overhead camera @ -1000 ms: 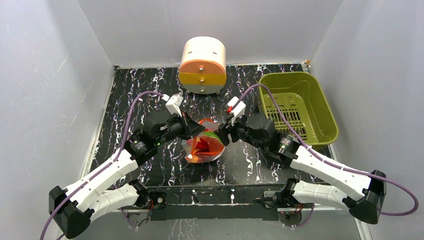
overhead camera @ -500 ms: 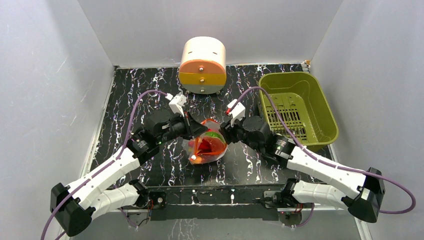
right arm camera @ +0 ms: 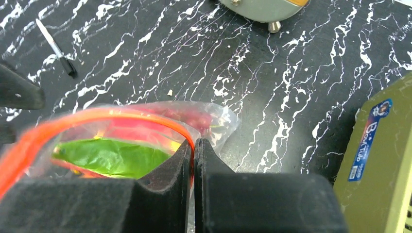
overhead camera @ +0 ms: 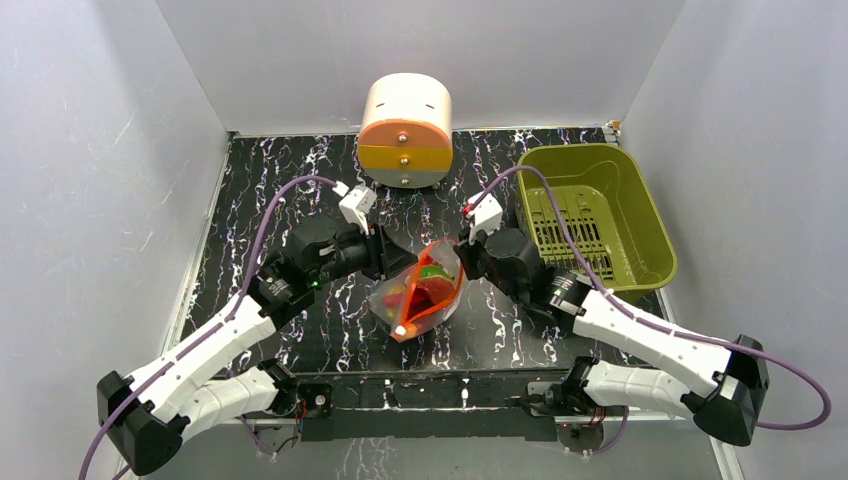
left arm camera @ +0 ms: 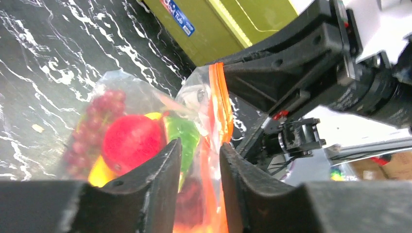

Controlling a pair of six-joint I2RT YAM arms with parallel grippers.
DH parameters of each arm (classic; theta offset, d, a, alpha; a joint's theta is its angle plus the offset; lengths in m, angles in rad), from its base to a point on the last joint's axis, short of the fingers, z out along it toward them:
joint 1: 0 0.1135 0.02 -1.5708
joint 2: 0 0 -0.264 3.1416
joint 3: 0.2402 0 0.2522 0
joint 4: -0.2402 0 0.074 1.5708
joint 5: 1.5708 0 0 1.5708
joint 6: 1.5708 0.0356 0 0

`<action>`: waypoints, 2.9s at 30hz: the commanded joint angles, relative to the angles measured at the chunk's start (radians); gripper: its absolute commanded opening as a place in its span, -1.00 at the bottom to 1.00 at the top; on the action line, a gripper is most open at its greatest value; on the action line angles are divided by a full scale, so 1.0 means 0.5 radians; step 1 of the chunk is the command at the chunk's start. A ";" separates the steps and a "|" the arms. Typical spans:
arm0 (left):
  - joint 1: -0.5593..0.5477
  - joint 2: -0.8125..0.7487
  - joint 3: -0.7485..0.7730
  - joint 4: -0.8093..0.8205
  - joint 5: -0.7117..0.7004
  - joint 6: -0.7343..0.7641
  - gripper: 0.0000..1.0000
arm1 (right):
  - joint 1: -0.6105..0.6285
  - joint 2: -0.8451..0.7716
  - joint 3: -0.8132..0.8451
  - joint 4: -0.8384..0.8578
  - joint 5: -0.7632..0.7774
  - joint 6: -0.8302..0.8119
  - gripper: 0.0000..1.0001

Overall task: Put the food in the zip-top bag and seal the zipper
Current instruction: Place the fake fruit in the zipper food storage bag, then zip the zipper food storage bag at the center of the board.

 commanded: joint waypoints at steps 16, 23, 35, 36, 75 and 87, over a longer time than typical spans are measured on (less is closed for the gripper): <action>-0.010 -0.384 -0.124 -0.142 0.522 0.978 0.06 | -0.346 0.143 0.502 -0.347 0.036 1.271 -1.00; -0.335 -0.238 -0.312 0.334 0.014 0.969 0.02 | -0.356 0.176 0.582 -0.262 -0.048 1.276 -1.00; -1.476 0.198 -0.344 0.985 -1.262 1.637 0.23 | -0.365 0.173 0.551 -0.312 0.058 1.474 -1.00; -1.511 0.270 -0.334 1.001 -1.390 1.593 0.29 | -0.364 0.165 0.544 -0.313 0.068 1.474 -1.00; -1.537 0.073 -0.407 0.749 -1.778 1.544 -1.00 | -0.408 -0.148 0.285 -0.152 -0.251 0.651 -0.40; -1.535 -0.271 -0.347 0.479 -1.584 1.639 -1.00 | -0.407 -0.609 0.206 -0.286 -1.224 -0.876 0.31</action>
